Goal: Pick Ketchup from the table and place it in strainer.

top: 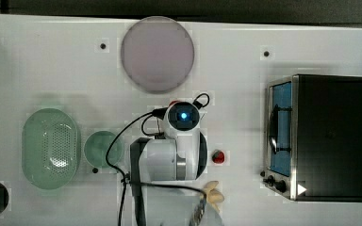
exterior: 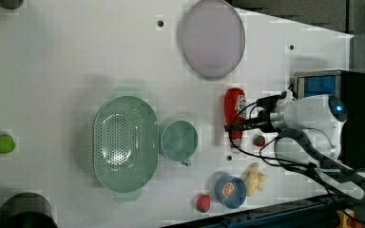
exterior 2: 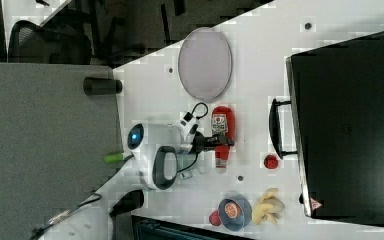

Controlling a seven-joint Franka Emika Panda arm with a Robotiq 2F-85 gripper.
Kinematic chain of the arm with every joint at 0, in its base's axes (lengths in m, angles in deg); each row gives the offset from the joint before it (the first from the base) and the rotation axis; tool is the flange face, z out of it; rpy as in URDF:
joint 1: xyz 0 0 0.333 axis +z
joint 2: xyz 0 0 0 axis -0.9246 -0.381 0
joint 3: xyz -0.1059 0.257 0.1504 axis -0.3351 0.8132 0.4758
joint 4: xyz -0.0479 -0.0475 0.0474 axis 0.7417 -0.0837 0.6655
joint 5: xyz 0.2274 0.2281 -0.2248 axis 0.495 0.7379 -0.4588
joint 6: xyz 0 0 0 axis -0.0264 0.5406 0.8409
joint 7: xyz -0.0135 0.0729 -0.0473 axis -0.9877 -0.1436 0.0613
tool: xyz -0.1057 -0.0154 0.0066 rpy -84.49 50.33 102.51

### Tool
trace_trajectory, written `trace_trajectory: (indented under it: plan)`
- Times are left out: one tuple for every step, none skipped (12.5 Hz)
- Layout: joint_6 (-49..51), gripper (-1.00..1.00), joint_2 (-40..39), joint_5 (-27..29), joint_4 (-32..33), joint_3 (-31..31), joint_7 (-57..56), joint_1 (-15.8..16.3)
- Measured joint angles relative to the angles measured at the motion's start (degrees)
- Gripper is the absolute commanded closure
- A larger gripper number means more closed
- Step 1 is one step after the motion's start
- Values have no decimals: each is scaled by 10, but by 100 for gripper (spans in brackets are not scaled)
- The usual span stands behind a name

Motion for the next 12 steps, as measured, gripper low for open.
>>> trace_trajectory:
  plan:
    - [42,-23,34,2,-4,1,1,-1]
    - [81,-23,73,4,-13,1,1,0]
    - [115,-23,110,4,-30,2,1,0]
    - [152,-23,144,4,-55,3,3,0]
    - [184,-23,176,4,-78,3,12,1]
    - [219,-23,205,4,-101,5,30,1]
    - [255,-23,235,5,-120,7,49,3]
    - [281,-23,259,8,-138,14,70,2]
    - [297,-23,274,7,-151,30,95,-1]
    - [298,-23,281,7,-161,49,118,-1]
    - [298,-23,281,9,-168,72,140,0]
    - [301,-23,279,11,-168,95,168,7]
